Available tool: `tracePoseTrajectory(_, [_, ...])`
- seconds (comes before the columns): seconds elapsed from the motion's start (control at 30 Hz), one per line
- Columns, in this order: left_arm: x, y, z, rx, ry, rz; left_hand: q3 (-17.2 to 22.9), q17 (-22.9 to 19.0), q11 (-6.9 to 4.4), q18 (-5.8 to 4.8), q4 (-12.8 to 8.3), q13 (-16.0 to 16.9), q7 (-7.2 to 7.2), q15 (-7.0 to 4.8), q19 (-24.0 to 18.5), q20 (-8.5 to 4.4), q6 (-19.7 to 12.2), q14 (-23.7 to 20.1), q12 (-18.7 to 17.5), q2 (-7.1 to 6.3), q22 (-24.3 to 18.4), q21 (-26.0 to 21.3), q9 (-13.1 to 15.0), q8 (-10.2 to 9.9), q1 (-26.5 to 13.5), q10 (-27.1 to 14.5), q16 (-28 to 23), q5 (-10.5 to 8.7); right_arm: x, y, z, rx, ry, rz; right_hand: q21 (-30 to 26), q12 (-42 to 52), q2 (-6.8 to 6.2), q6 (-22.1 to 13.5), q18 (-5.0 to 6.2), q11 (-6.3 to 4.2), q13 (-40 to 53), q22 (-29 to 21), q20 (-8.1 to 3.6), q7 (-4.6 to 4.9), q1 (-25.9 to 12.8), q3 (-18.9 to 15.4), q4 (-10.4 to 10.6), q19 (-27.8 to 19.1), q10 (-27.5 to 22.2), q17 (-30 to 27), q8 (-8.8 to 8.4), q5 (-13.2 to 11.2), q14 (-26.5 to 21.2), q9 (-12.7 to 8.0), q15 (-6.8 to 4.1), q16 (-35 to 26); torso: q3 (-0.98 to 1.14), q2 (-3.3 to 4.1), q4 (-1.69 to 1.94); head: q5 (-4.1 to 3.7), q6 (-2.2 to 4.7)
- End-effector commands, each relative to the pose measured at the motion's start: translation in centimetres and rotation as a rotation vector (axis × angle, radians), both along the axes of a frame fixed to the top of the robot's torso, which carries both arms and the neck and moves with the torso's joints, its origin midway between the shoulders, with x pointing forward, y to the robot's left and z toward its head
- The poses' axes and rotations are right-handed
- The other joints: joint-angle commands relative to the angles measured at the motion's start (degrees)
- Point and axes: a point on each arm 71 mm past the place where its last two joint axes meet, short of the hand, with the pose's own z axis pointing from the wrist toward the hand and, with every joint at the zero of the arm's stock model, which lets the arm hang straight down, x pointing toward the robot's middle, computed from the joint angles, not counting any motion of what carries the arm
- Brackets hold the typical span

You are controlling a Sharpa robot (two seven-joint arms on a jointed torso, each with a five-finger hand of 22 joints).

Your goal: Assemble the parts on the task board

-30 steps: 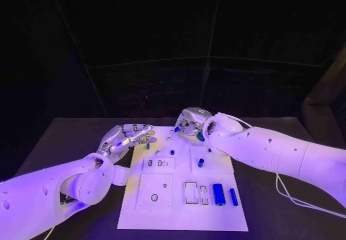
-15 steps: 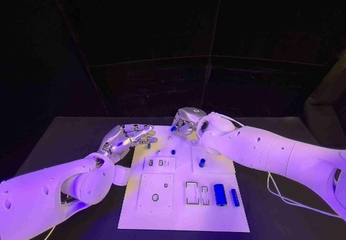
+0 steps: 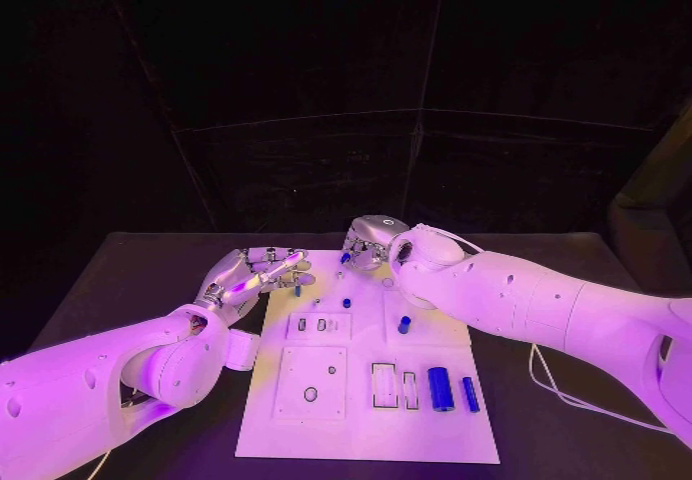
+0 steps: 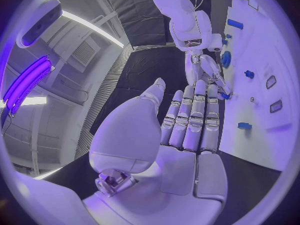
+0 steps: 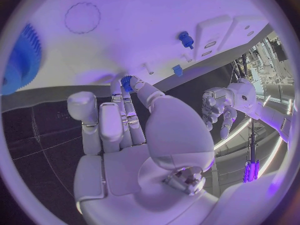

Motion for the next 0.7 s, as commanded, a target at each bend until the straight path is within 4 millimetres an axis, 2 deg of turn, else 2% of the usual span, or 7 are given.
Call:
tracePoseTrajectory(0.03, [0.0, -0.2, 0.2, -0.005, -0.007, -0.017, -0.1, 0.1, 0.37, 0.83, -0.4, -0.1, 0.46, 0.31, 0.3, 0.17, -0.1, -0.1, -0.3, 0.21, -0.1, -0.2, -0.1, -0.3, -0.5, -0.2, -0.3, -0.19, 0.1, 0.0, 0.1, -0.019, -0.005, -0.010, -0.2, -0.1, -1.56, -2.9, -0.19, 0.54, -0.2, -0.7, 0.49, 0.45, -0.5, -0.5, 0.7, -0.7, -2.1, -0.4, -0.36, -0.5, 1.0, -0.5, 0.70, 0.1, -0.05, 0.02, 0.03, 0.07, -0.03])
tracePoseTrajectory(0.1, [0.0, -0.1, 0.2, -0.005, -0.006, -0.017, -0.1, 0.1, 0.40, 0.84, -0.6, -0.1, 0.48, 0.33, 0.3, 0.20, -0.1, -0.1, -0.4, 0.23, -0.1, -0.3, -0.1, -0.4, -0.4, -0.2, -0.4, -0.19, 0.1, -0.1, 0.2, -0.016, -0.013, -0.017, -1.4, 0.0, -3.49, -10.0, 0.16, 1.40, -0.2, -2.7, 1.08, 1.25, -1.1, -2.3, 1.3, -2.0, -5.2, -0.7, -0.35, -1.2, 0.7, -0.7, 1.47, 0.1, -0.03, 0.05, -0.01, 0.10, -0.05])
tracePoseTrajectory(0.17, [0.0, -0.1, 0.2, -0.005, -0.006, -0.017, -0.1, 0.1, 0.40, 0.84, -0.6, -0.1, 0.48, 0.33, 0.3, 0.20, -0.1, -0.1, -0.4, 0.23, -0.1, -0.3, -0.1, -0.4, -0.4, -0.2, -0.4, -0.19, 0.1, -0.3, 0.3, -0.006, -0.029, -0.025, -2.3, 0.3, -4.38, -18.0, 0.52, 1.44, -0.1, -4.2, 1.42, 1.35, -0.8, -4.4, 2.1, -3.0, -7.4, -1.7, -0.48, -1.4, 0.3, -0.8, 1.47, -0.4, -0.01, 0.05, -0.03, 0.14, 0.04])
tracePoseTrajectory(0.23, [0.0, -0.1, 0.2, -0.005, -0.005, -0.017, -0.1, 0.1, 0.40, 0.84, -0.6, -0.1, 0.49, 0.34, 0.3, 0.20, -0.1, -0.1, -0.4, 0.23, -0.1, -0.3, -0.1, -0.4, -0.4, -0.2, -0.4, -0.20, -0.1, -0.7, 0.5, 0.008, -0.050, -0.028, -2.3, 1.1, -4.50, -21.3, 0.58, 1.57, 0.2, -4.3, 1.50, 1.50, 0.4, -6.9, 3.3, -3.1, -8.0, -1.8, -0.51, -1.1, 0.3, -0.7, 1.58, -0.3, 0.05, 0.07, -0.06, 0.13, 0.20])
tracePoseTrajectory(0.33, [0.0, 0.0, 0.2, -0.004, -0.005, -0.015, -0.1, 0.1, 0.41, 0.84, -0.6, -0.1, 0.49, 0.34, 0.3, 0.20, -0.1, -0.1, -0.4, 0.23, -0.2, -0.3, -0.1, -0.4, -0.4, -0.2, -0.4, -0.20, -0.5, -1.5, 0.9, 0.033, -0.070, -0.030, -1.6, 2.6, -3.84, -15.0, 0.38, 1.62, 0.5, -3.2, 1.57, 1.44, 1.7, -8.1, 4.2, -2.4, -6.7, -1.4, 0.74, 0.2, 0.3, 0.1, 1.62, 0.0, 0.08, 0.06, -0.13, 0.17, 0.29])
tracePoseTrajectory(0.43, [-0.1, 0.2, 0.2, -0.003, -0.005, -0.013, -0.1, 0.1, 0.41, 0.84, -0.6, -0.1, 0.49, 0.34, 0.3, 0.20, -0.1, -0.1, -0.4, 0.23, -0.2, -0.3, -0.1, -0.4, -0.4, -0.2, -0.4, -0.20, -1.1, -2.9, 1.2, 0.061, -0.070, -0.037, -0.4, 4.1, -3.17, -11.8, 0.11, 1.31, 0.9, -1.5, 1.49, 1.32, 2.4, -8.1, 4.6, -1.4, -4.6, 0.4, 1.81, 1.7, 0.8, 0.5, 1.43, 1.1, 0.07, 0.07, -0.21, 0.06, 0.46])
tracePoseTrajectory(0.7, [-0.1, 0.7, 0.2, 0.002, -0.003, -0.004, -0.1, 0.1, 0.42, 0.84, -0.7, -0.1, 0.50, 0.35, 0.3, 0.21, -0.1, -0.1, -0.5, 0.24, -0.2, -0.4, -0.1, -0.4, -0.4, -0.2, -0.5, -0.21, -2.8, -8.0, 1.6, 0.119, 0.027, -0.096, 2.4, 14.6, -4.63, -7.0, -0.58, -1.90, 7.4, 2.7, -0.63, -1.03, 2.6, -10.0, 6.2, 0.8, 7.7, 8.4, 3.43, 3.9, 2.2, 0.9, -1.07, 5.6, 0.26, -0.03, -0.91, -0.07, 0.85])
